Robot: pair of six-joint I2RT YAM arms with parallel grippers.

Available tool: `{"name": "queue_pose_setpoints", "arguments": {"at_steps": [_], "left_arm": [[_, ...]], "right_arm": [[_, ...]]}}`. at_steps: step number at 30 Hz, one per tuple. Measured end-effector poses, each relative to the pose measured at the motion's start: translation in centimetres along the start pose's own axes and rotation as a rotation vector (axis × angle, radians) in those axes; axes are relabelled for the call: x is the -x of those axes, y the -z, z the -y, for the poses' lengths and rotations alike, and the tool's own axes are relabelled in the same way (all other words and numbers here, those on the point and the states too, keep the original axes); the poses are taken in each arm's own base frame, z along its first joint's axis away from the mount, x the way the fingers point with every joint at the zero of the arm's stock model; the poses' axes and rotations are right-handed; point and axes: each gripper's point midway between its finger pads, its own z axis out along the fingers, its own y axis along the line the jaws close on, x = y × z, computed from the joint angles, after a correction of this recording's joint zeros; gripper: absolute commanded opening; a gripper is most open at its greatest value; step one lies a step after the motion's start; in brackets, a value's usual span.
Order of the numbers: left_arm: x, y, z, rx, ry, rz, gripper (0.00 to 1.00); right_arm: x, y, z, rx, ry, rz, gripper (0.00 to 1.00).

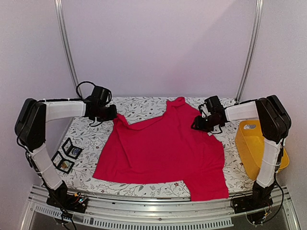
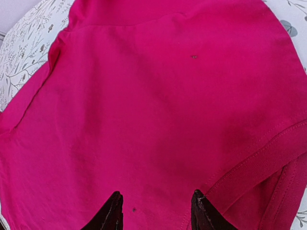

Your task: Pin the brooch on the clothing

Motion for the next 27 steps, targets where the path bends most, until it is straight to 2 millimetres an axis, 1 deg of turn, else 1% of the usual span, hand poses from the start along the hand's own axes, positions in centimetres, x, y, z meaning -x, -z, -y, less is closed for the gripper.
{"name": "queue_pose_setpoints", "arguments": {"at_steps": [2,3,4,7,9,11,14,17,18,19,20,21,22,23,24,25,27], "left_arm": [[2.5,-0.9,0.6,-0.002,-0.003,0.044,0.0],[3.9,-1.6,0.8,0.0,-0.001,0.064,0.0],[4.9,-2.3,0.8,0.007,0.003,0.074,0.0],[7.6,-5.3,0.1,0.04,0.018,0.098,0.0],[8.6,-7.4,-0.8,0.069,0.031,0.096,0.0],[8.9,-9.5,-2.1,0.103,0.049,0.078,0.0],[8.3,-11.9,-4.2,0.145,0.082,0.035,0.0],[7.1,-13.7,-6.4,0.194,0.113,-0.01,0.0],[6.7,-14.1,-7.1,0.21,0.121,-0.022,0.02],[6.3,-14.3,-7.7,0.224,0.128,-0.034,0.05],[6.3,-14.4,-8.1,0.233,0.137,-0.035,0.13],[6.4,-14.3,-8.4,0.24,0.143,-0.032,0.23],[6.5,-14.2,-8.7,0.247,0.152,-0.031,0.4],[6.5,-14.2,-8.9,0.253,0.152,-0.03,0.5],[6.5,-14.1,-9.2,0.261,0.157,-0.03,0.58],[6.5,-14.0,-9.5,0.267,0.158,-0.029,0.62],[6.4,-13.4,-9.7,0.269,0.155,-0.022,0.65]], "right_arm": [[-0.7,-0.1,0.5,-0.017,-0.006,-0.016,0.47],[-1.1,-0.2,0.8,-0.026,-0.009,-0.025,0.47],[-1.4,-0.3,1.1,-0.037,-0.011,-0.033,0.47],[-1.9,-0.3,1.6,-0.059,-0.015,-0.047,0.47],[-2.0,-0.3,1.7,-0.066,-0.014,-0.046,0.47],[-2.0,-0.4,1.7,-0.073,-0.012,-0.045,0.47],[-2.0,-0.3,1.8,-0.081,-0.011,-0.043,0.47],[-1.9,-0.2,2.0,-0.093,-0.003,-0.047,0.47],[-1.8,-0.1,2.0,-0.1,0.002,-0.05,0.47],[-1.6,0.0,2.0,-0.107,0.008,-0.049,0.48],[-1.2,0.2,2.0,-0.115,0.015,-0.045,0.47],[-0.7,0.3,1.9,-0.118,0.023,-0.038,0.48],[0.2,0.6,1.8,-0.12,0.031,-0.024,0.47],[1.0,0.8,1.7,-0.122,0.038,-0.009,0.47],[2.0,1.1,1.5,-0.123,0.047,0.01,0.46],[3.0,1.4,1.4,-0.123,0.054,0.032,0.44],[5.2,2.2,1.3,-0.125,0.064,0.076,0.36]]}}
